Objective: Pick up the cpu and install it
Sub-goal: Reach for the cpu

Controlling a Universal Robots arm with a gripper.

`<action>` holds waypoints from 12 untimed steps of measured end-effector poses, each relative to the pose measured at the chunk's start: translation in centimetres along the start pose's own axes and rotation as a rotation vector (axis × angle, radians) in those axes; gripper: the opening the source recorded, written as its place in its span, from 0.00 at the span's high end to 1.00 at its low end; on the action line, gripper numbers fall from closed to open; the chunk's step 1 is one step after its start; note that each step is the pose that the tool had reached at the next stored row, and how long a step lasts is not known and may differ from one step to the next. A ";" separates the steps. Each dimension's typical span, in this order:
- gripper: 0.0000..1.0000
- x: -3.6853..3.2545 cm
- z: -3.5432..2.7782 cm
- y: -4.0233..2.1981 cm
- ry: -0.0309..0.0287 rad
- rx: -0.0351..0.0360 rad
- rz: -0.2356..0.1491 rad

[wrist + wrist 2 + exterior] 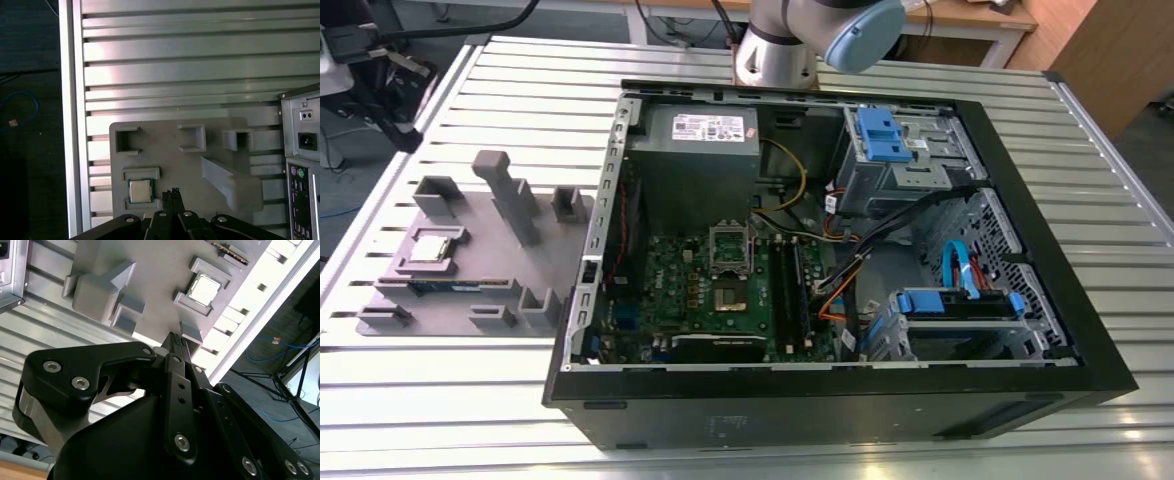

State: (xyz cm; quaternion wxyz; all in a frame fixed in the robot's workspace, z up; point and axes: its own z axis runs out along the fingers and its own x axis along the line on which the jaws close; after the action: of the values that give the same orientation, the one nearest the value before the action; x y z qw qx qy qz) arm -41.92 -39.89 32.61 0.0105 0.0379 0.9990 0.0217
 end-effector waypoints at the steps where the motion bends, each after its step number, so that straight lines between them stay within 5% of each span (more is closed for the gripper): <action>1: 0.89 0.00 0.12 -0.01 0.0000 0.0000 0.000; 12: 0.89 0.29 1.85 -0.29 0.0004 0.0001 0.000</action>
State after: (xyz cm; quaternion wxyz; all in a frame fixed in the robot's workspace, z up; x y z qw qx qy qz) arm -42.19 -40.08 30.75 0.0103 0.0379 0.9990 0.0217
